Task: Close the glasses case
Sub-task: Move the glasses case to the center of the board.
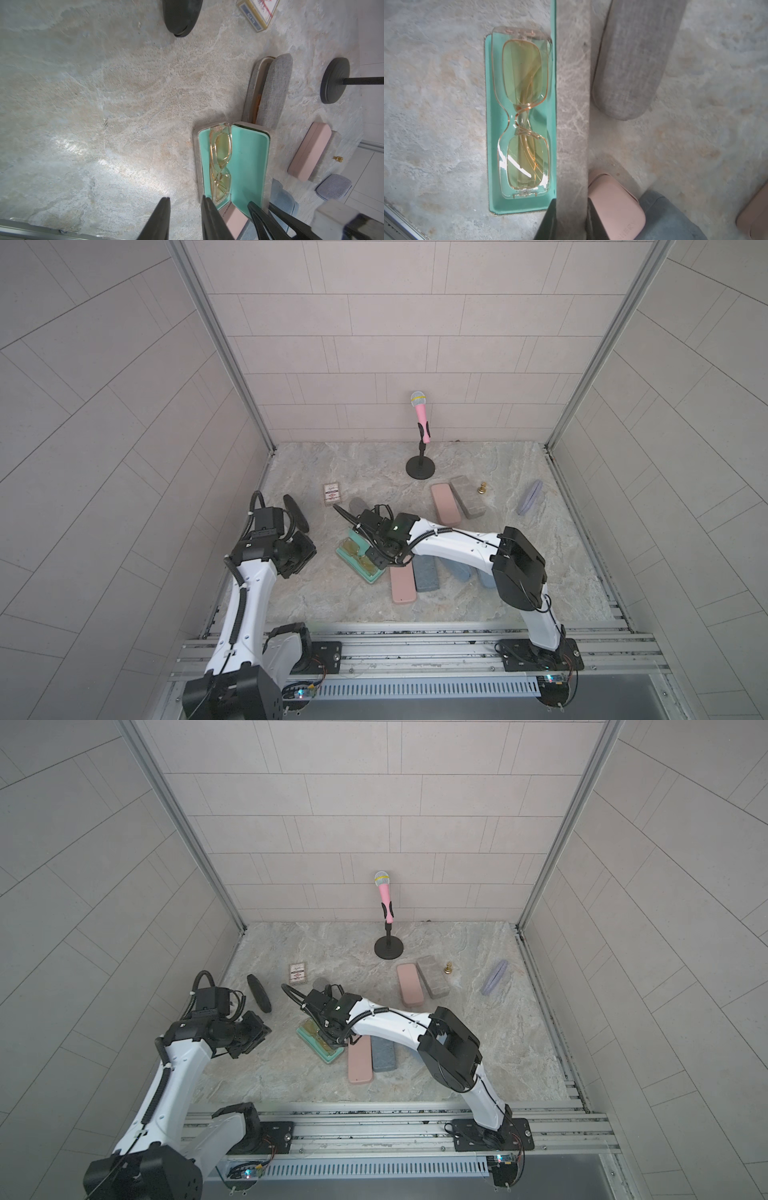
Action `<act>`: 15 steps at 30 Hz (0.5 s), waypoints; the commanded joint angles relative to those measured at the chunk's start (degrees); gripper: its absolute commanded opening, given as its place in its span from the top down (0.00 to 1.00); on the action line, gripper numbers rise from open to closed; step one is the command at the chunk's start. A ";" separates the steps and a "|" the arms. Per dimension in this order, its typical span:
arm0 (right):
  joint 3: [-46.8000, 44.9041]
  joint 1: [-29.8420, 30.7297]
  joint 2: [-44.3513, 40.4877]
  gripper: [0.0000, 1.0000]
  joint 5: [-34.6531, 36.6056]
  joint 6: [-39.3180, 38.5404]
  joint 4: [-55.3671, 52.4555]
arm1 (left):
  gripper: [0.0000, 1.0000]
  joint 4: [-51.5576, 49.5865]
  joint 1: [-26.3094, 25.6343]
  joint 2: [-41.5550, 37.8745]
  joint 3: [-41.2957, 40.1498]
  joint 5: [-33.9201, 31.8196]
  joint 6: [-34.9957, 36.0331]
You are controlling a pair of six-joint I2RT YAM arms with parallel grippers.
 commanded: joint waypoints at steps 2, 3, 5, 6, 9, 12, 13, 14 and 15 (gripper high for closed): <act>-2.67 -0.06 -5.10 0.84 3.69 5.37 -3.09 | 0.68 2.75 0.19 0.29 -2.30 1.29 -0.53; -3.34 -0.12 -5.54 0.84 3.33 6.29 -3.10 | 0.68 3.34 0.18 0.58 -2.89 1.41 -0.68; -4.43 -0.11 -6.28 0.82 2.61 7.71 -3.10 | 0.68 4.51 0.14 1.38 -4.03 2.10 -1.33; -4.98 -0.01 -6.63 0.79 2.45 8.43 -3.09 | 0.69 5.23 -0.03 1.84 -4.69 2.60 -1.71; -6.06 0.06 -7.76 0.67 1.59 9.33 -3.09 | 0.71 7.58 -1.09 3.24 -6.52 3.29 -3.27; -6.79 0.32 -9.60 0.59 1.24 9.34 -3.09 | 0.72 10.03 -3.58 4.53 -7.61 2.67 -4.93; -6.95 0.33 -10.20 0.57 0.83 9.29 -3.09 | 0.72 10.76 -4.85 4.94 -7.86 2.19 -5.78; -6.97 0.32 -10.86 0.55 0.62 9.27 -3.26 | 0.73 11.50 -6.01 5.32 -7.98 1.82 -7.04; -7.05 0.33 -11.53 0.53 0.44 9.16 -3.47 | 0.74 12.30 -7.41 5.85 -8.16 1.34 -7.94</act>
